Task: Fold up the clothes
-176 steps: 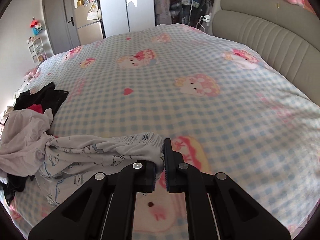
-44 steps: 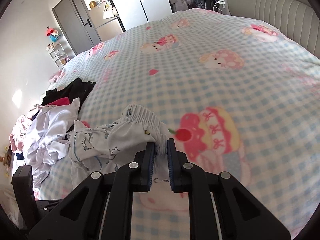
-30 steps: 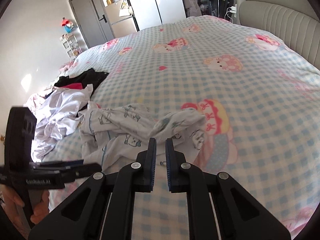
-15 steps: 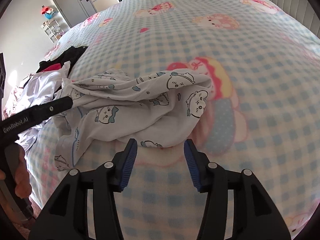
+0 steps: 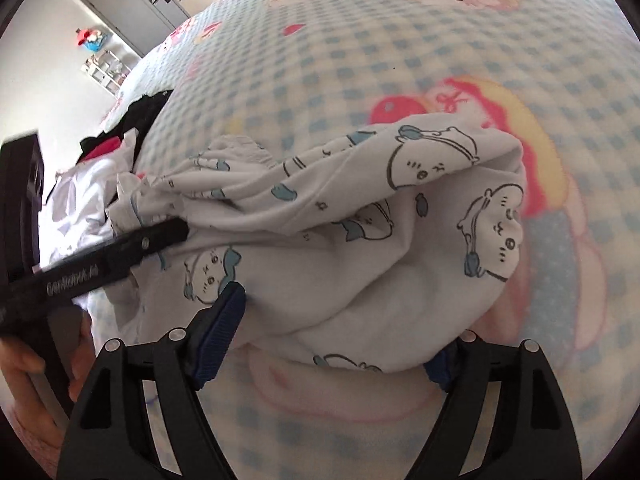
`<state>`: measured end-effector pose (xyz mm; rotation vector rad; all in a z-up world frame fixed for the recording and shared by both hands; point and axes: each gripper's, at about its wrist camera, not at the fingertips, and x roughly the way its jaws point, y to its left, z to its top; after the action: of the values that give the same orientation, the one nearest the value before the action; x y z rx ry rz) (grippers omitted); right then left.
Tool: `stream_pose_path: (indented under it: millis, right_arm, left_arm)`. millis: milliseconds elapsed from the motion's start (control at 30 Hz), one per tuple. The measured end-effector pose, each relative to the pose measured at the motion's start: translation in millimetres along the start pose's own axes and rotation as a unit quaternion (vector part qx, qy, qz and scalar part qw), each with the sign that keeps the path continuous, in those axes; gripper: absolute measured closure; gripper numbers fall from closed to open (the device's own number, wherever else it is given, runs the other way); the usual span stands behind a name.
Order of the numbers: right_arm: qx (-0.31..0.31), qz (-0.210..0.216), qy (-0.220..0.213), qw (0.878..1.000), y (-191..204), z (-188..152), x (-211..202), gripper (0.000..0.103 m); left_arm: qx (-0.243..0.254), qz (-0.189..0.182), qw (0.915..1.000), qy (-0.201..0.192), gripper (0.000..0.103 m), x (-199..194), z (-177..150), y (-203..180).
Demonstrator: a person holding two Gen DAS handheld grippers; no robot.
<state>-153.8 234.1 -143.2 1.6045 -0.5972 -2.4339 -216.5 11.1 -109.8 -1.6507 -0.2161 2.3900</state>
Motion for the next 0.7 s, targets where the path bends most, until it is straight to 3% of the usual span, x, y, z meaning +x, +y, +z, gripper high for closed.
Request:
stream_pose_path:
  millis: [67,100,167,233,333,400,433,500,600,700]
  right_arm:
    - [0.008,0.023,0.007,1.000,1.7,3.3,7.6,0.022]
    - [0.004,0.041,0.011,0.999,5.3,3.7,12.1,0.022]
    - [-0.010,0.080,0.022,0.996,13.1,3.4,20.8,0.025]
    - [-0.008,0.082,0.022,0.996,14.5,2.8,20.8,0.048]
    - [0.013,0.094,0.008,0.995,8.0,1.1,9.1,0.074]
    - [0.015,0.095,-0.006,0.995,6.3,0.0,-2.4,0.079]
    - [0.007,0.087,-0.014,0.996,9.2,1.0,-8.3,0.081]
    - [-0.017,0.063,-0.030,0.997,19.0,5.4,-21.8,0.082]
    - [-0.062,0.017,-0.074,0.995,29.7,9.3,-54.3,0.083]
    - [-0.070,-0.018,-0.121,0.990,24.9,10.0,-91.8,0.084]
  left_arm:
    - [-0.046,-0.035,0.9983,-0.006,0.024,-2.8,-19.0,12.4]
    - [-0.061,-0.050,0.9968,-0.007,0.036,-1.9,-28.4,14.6]
    - [-0.041,-0.031,0.9986,-0.013,0.050,-1.5,-39.1,5.3]
    - [-0.025,-0.017,0.9993,-0.020,0.060,-3.8,-46.2,-2.5]
    - [-0.030,-0.033,0.9987,-0.026,0.077,-13.8,-50.1,-4.9]
    - [-0.034,-0.074,0.9964,-0.021,0.094,-20.1,-54.6,-6.8]
    - [-0.038,-0.112,0.9929,-0.009,0.098,-20.2,-57.6,-9.4]
    - [-0.026,-0.155,0.9875,0.017,0.100,-17.2,-69.0,-28.5]
    - [0.016,-0.151,0.9879,0.030,0.100,-15.3,-88.4,-62.3]
    - [0.036,-0.155,0.9865,0.038,0.100,-14.9,-102.8,-81.3]
